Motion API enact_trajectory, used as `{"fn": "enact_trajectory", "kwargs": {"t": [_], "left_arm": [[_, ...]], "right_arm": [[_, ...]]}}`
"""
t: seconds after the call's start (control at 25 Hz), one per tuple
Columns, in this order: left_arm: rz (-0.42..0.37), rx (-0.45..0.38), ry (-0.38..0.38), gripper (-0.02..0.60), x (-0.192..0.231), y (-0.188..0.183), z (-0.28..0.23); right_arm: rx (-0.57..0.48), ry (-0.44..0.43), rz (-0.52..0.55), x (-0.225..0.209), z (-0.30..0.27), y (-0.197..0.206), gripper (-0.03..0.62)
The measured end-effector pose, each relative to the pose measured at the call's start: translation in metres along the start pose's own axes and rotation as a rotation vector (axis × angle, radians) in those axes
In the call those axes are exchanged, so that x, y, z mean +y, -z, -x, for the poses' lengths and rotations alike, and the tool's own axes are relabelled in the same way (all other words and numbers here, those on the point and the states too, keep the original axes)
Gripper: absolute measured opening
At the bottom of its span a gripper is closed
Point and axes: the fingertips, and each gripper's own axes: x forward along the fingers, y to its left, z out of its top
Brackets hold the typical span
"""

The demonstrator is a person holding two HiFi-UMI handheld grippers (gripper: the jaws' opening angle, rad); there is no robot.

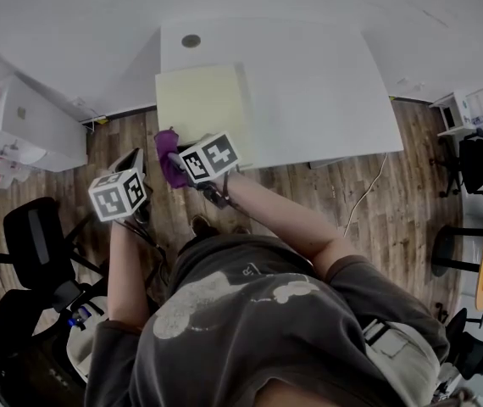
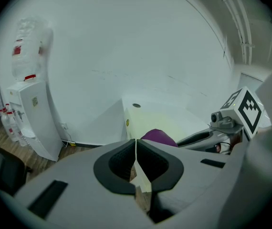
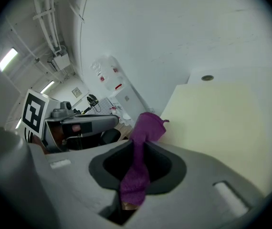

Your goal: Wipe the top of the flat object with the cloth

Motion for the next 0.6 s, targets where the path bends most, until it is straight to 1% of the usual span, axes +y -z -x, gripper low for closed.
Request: {"fn": "enact_trajectory", "kwargs": {"t": [0.24,0.4,0.6], "left_arm": [[-0.019,0.027,0.030,0.000,-0.007,0.007,-0.005],[-0.039,0.041,0.056,0.000,-0.021,0.012,-0.010],[-0.067,0.060,0.108,0.000,-0.040,0.016,-0.018]], "right_arm": [[0.018,0.016,0.004,-0.004,-0.003,0.009,0.066],[0.010,0.045,-0.011,-0.021,0.011,0.015,0.067],[-0.013,0.098,-0.033,-0.046,0.032,0.023,0.066]]}}
